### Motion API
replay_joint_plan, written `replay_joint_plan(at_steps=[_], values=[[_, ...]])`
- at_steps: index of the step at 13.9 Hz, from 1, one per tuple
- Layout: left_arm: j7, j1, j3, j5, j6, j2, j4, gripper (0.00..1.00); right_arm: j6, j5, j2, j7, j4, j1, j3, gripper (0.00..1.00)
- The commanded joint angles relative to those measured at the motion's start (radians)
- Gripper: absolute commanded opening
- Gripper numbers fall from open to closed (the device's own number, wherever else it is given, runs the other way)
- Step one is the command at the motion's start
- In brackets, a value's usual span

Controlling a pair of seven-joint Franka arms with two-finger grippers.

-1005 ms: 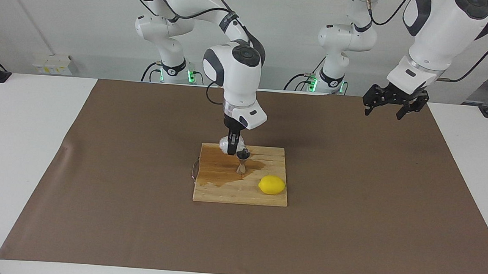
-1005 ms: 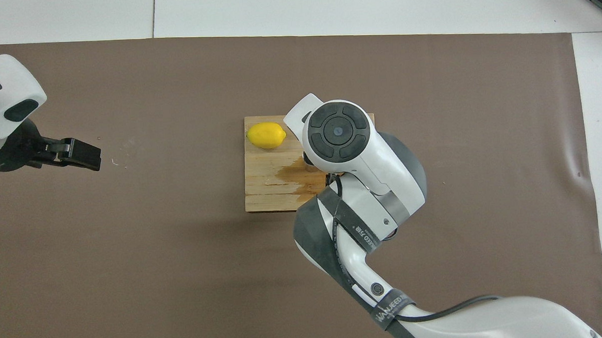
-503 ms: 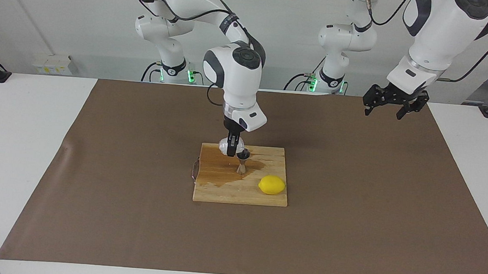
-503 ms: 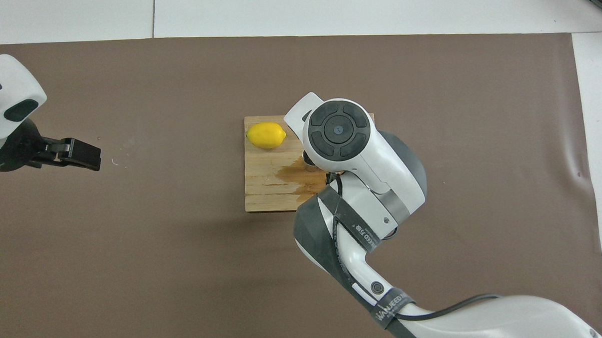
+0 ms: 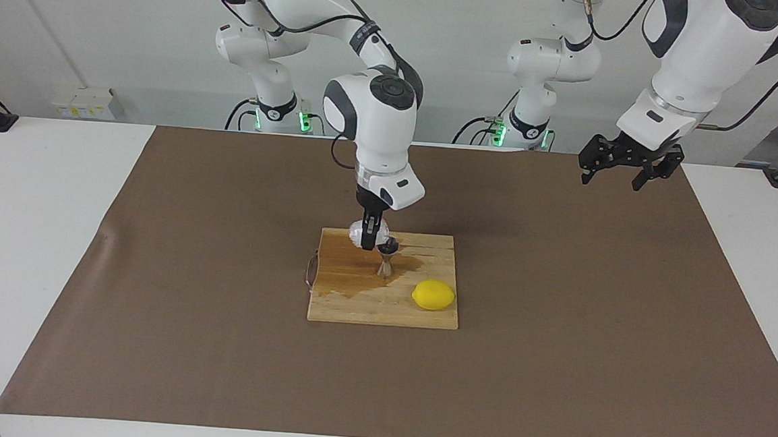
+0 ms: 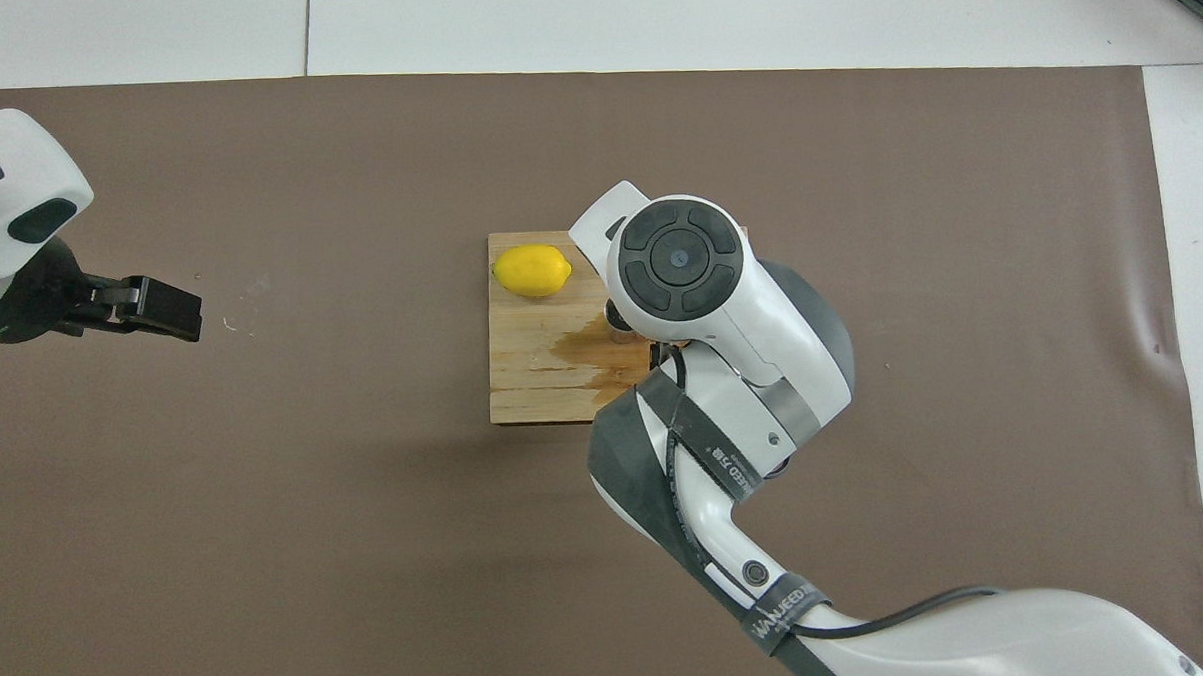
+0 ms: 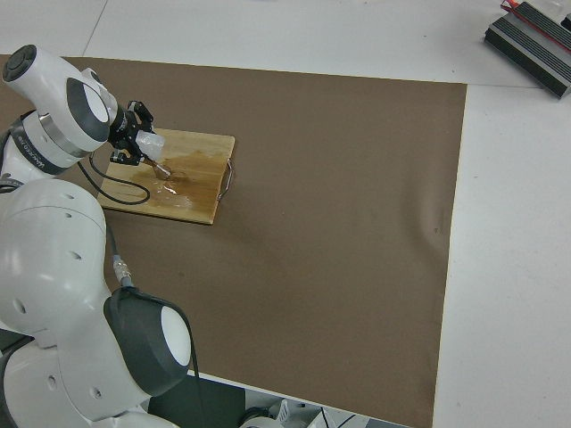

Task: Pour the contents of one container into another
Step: 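Tilt the white cup with the right gripper over the silver cup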

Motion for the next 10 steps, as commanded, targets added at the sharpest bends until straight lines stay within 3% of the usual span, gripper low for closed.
replay_joint_plan(at_steps=[1, 5, 10], values=[[0.001, 0.005, 0.000, -0.014, -0.007, -0.020, -0.020, 1.00, 0.041, 0.022, -0.001, 0.015, -0.015, -0.019, 0.011, 0.00], [0.001, 0.005, 0.000, -0.014, -0.007, -0.022, -0.020, 1.00, 0.188, 0.091, -0.011, -0.039, -0.082, -0.039, 0.013, 0.00], [0.001, 0.005, 0.000, -0.014, -0.007, -0.020, -0.020, 1.00, 0.184, 0.179, -0.057, -0.134, -0.085, -0.065, 0.011, 0.00]])
